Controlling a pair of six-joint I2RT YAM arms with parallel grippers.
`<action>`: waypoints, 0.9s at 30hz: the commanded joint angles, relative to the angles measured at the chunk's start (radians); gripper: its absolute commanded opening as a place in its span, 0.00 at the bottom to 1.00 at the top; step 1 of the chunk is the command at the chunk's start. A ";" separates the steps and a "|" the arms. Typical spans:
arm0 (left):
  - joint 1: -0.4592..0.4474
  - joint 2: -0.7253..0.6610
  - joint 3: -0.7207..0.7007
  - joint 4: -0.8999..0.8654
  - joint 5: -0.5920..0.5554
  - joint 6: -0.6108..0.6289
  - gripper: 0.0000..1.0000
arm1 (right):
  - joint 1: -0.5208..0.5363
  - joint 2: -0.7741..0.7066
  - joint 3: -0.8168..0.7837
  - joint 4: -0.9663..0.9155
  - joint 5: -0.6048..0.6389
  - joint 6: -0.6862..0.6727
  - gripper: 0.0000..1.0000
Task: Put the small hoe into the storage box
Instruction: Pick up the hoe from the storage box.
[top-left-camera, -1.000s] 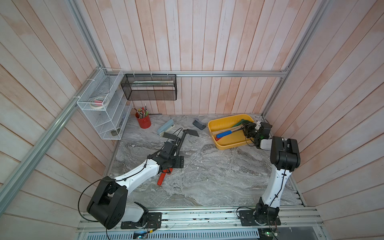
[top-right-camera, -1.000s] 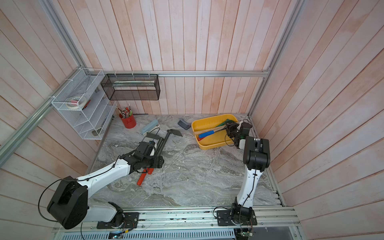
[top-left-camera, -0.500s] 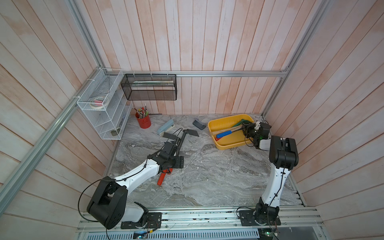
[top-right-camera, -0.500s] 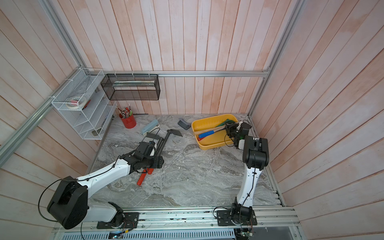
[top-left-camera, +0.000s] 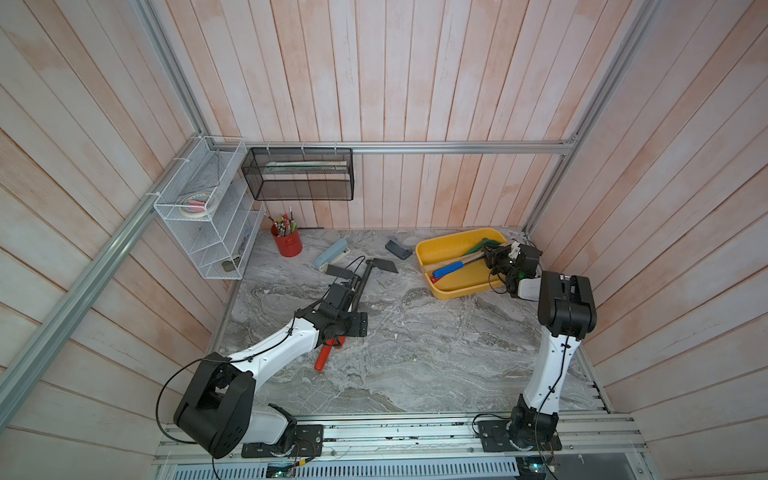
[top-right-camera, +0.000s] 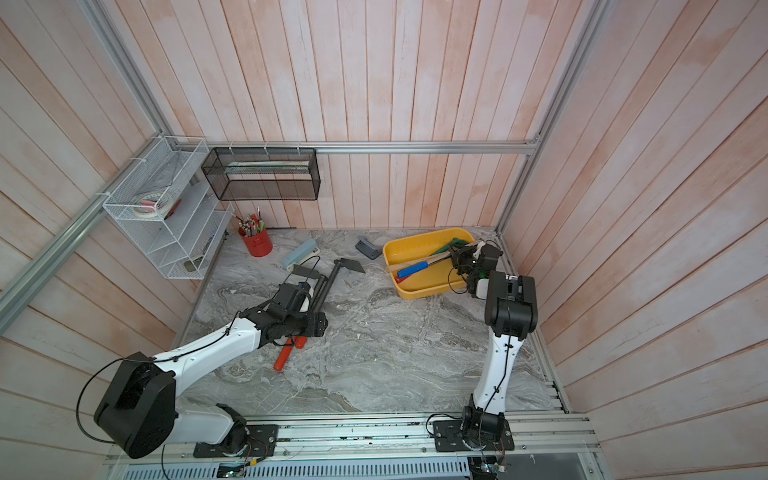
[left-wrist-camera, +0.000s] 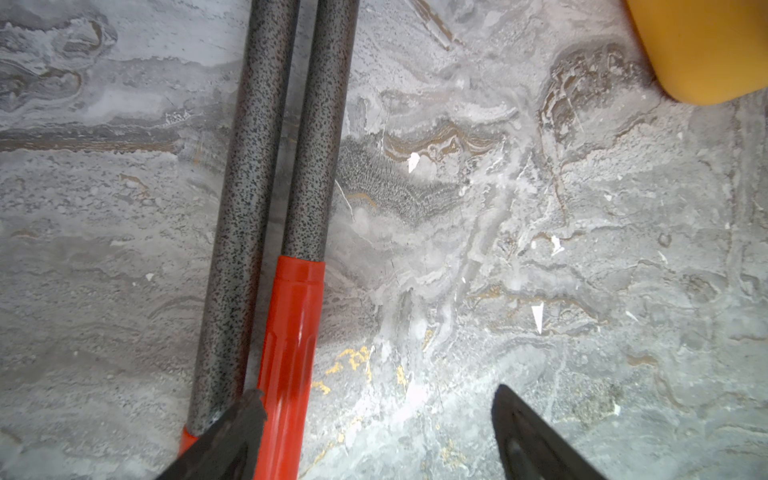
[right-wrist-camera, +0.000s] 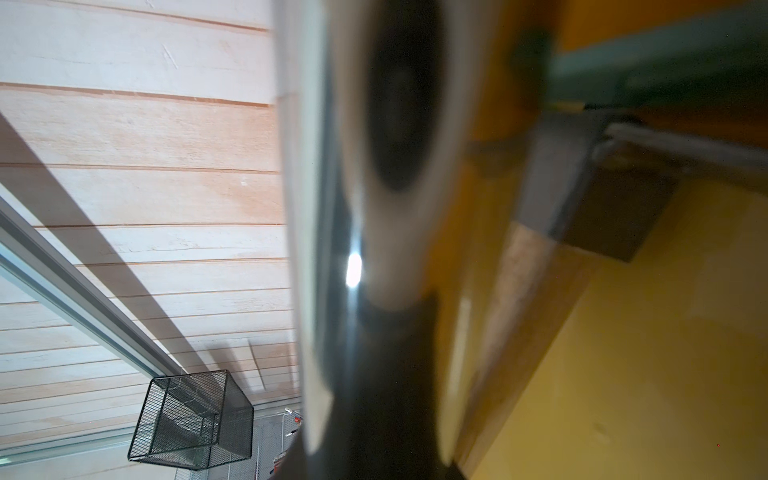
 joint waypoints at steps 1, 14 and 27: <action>0.005 0.006 0.001 -0.011 -0.023 0.013 0.87 | 0.003 -0.012 0.011 0.021 -0.002 -0.057 0.17; 0.005 -0.002 -0.003 -0.009 -0.020 0.010 0.87 | 0.003 -0.119 -0.004 -0.001 0.006 -0.055 0.13; 0.006 -0.022 -0.017 -0.004 -0.020 0.002 0.87 | 0.013 -0.220 -0.024 -0.036 0.010 -0.024 0.12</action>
